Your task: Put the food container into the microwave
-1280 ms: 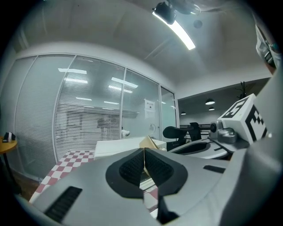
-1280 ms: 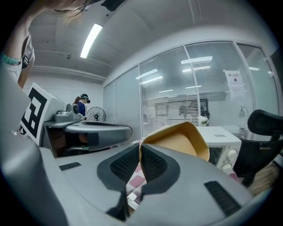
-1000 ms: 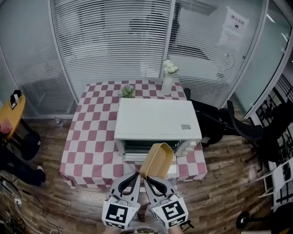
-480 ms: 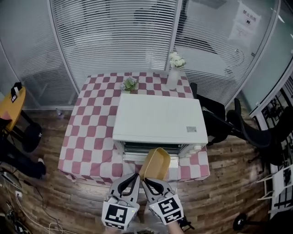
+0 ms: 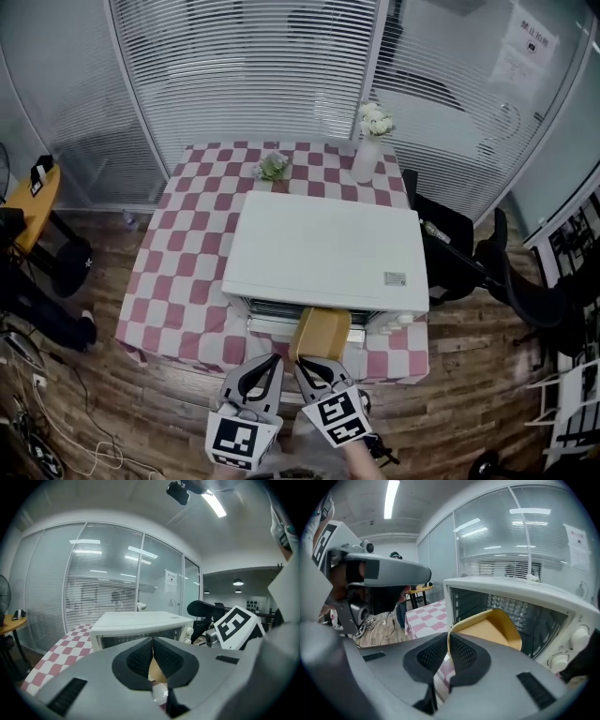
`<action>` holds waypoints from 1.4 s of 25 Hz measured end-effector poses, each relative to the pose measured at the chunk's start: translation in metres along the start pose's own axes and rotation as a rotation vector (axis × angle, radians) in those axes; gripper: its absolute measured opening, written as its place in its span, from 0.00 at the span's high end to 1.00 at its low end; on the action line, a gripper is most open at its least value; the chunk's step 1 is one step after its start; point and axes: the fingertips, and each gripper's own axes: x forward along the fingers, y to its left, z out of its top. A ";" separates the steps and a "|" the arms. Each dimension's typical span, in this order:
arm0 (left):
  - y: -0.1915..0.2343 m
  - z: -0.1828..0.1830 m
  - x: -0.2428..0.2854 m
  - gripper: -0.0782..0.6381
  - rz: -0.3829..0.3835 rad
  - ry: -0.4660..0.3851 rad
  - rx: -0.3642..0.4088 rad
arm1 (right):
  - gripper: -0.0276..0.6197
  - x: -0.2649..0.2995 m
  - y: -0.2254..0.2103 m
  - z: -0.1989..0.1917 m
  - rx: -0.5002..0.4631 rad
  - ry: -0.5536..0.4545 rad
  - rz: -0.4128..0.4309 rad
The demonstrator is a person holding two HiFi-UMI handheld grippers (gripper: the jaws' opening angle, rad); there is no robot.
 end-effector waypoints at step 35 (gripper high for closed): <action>0.078 0.030 0.048 0.87 0.015 0.016 0.020 | 0.94 0.108 -0.080 0.016 -0.478 0.199 -0.232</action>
